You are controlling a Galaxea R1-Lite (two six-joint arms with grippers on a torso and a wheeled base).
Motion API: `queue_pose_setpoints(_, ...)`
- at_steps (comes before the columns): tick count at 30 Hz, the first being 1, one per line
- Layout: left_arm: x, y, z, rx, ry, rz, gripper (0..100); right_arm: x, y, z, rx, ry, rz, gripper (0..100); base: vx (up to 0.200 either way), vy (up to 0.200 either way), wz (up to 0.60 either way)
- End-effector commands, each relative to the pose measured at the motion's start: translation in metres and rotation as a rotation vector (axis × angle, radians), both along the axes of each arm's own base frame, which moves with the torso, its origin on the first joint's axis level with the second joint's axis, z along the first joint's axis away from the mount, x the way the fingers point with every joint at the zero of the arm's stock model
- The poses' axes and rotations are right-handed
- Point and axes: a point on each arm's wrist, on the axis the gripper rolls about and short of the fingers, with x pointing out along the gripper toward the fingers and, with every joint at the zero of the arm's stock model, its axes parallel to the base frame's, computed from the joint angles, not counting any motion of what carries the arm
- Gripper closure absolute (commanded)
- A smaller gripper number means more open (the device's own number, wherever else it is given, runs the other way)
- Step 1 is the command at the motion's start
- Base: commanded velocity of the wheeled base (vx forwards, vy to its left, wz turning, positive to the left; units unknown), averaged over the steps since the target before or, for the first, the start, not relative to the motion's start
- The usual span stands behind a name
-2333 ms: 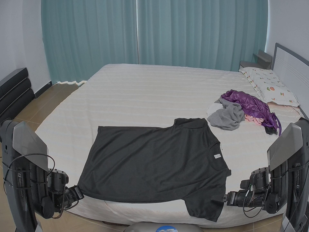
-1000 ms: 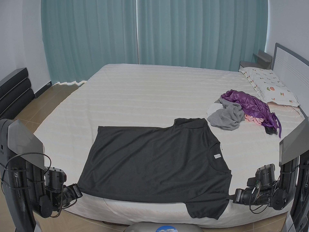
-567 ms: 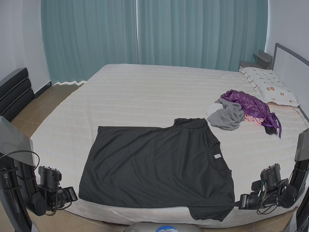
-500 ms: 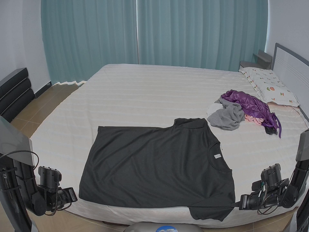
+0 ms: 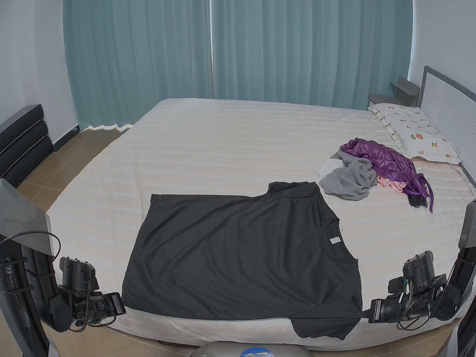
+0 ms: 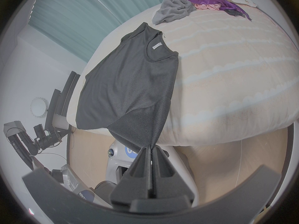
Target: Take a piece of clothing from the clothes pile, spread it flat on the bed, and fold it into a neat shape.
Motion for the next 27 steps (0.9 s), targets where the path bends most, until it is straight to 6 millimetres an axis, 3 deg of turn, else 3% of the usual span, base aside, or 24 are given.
queue_pose_setpoints(1,-0.002,0.007,-0.007,-0.044,0.028,-0.003,0,-0.005,-0.001,-0.002,-0.001,0.025,0.001,100,0.0,0.0,0.0)
queue_pose_setpoints(5,-0.002,0.019,-0.01,-0.105,0.0,-0.121,0,-0.005,-0.001,-0.001,0.001,0.016,0.001,100,0.0,0.0,0.0)
queue_pose_setpoints(10,-0.006,0.029,-0.031,-0.01,0.051,-0.294,0,-0.005,-0.001,-0.002,0.001,0.021,0.002,100,0.0,0.0,0.0)
queue_pose_setpoints(27,0.009,0.007,-0.049,0.087,-0.069,-0.481,0,-0.004,0.0,-0.001,0.006,0.011,0.001,100,0.0,0.0,0.0)
